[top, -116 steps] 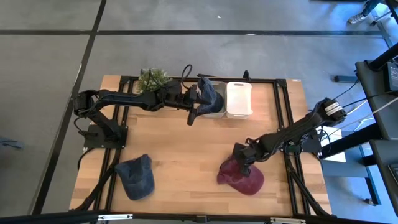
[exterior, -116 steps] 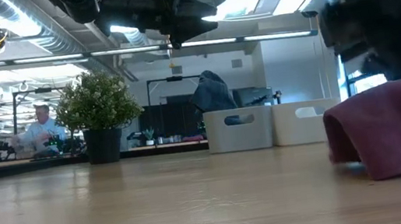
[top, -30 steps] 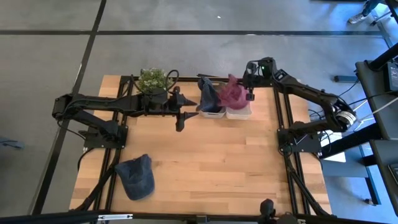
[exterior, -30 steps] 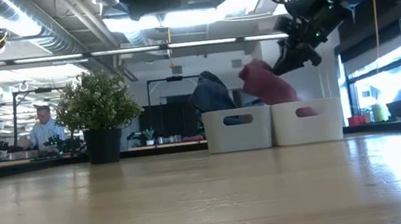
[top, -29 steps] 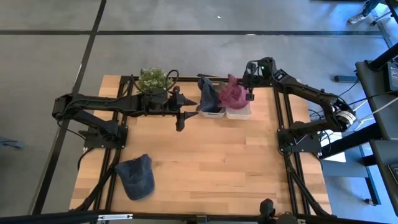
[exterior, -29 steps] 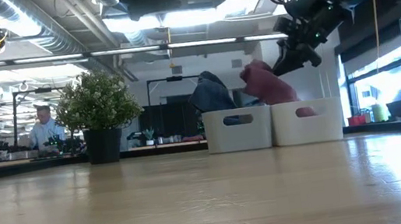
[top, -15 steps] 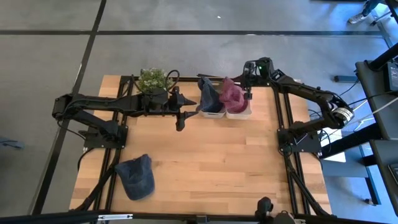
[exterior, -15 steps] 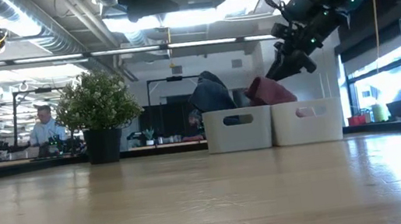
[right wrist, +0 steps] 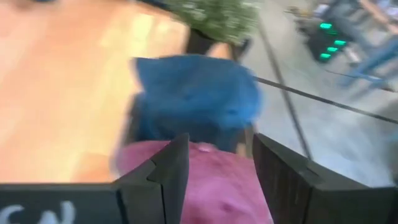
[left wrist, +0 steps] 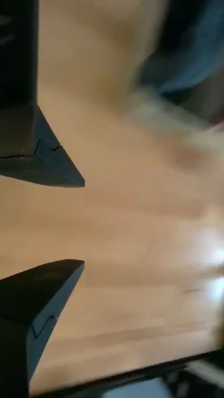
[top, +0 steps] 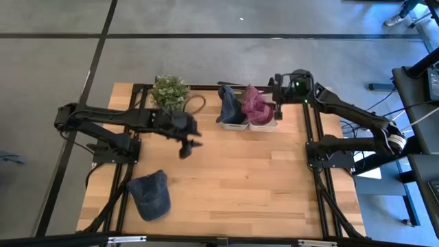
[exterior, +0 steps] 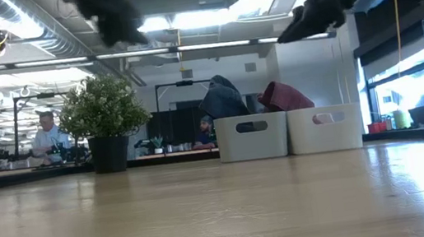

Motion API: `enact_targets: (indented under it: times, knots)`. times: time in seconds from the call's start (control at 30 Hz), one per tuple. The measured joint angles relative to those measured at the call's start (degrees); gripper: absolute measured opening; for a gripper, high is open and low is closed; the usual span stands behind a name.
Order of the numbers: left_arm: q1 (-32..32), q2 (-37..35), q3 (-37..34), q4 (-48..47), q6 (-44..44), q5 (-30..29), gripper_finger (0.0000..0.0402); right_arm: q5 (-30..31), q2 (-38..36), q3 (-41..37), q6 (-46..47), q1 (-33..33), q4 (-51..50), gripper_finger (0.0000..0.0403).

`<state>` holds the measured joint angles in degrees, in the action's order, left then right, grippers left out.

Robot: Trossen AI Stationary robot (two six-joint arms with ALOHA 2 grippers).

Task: Pick & Place hat
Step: Put the black cap into the gray bin

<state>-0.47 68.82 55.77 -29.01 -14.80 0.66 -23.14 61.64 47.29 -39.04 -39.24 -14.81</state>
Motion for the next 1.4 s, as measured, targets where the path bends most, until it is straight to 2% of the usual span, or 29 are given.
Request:
enact_targets:
  times: [0.2, 0.3, 0.43, 0.73, 0.93, 1.13, 1.4]
  knots:
    - [-11.11, 0.44, 0.0, -9.27, -17.86, 1.01, 0.0197, 0.88, -0.01, -0.01, 0.1, 3.72, -3.45, 0.0176]
    - [-16.16, 0.42, 0.02, -12.4, -30.29, 0.97, 0.0195, 1.01, 0.92, -0.03, 2.25, 4.68, -3.58, 0.0176]
    - [-22.82, 1.31, 0.0, -21.26, -45.07, 0.48, 0.0196, 1.03, 2.06, -0.03, 4.09, 5.67, -3.76, 0.0176]
    - [-35.35, 6.82, -0.02, -38.68, -71.07, 1.4, 0.0195, 1.07, 3.59, -0.03, 6.6, 6.12, -3.52, 0.0176]
    - [-39.3, 9.93, -3.06, -39.01, -77.96, 5.17, 0.0197, 1.06, 3.68, -0.05, 7.32, 6.14, -3.36, 0.0176]
    - [-40.41, 9.61, -11.63, -30.86, -80.41, 7.49, 0.0195, 1.08, 3.68, -0.05, 7.32, 6.12, -1.69, 0.0176]
    - [-40.37, 9.42, -21.03, -22.45, -80.08, 7.8, 0.0196, 1.1, 3.67, -0.05, 7.32, 6.12, 1.12, 0.0176]
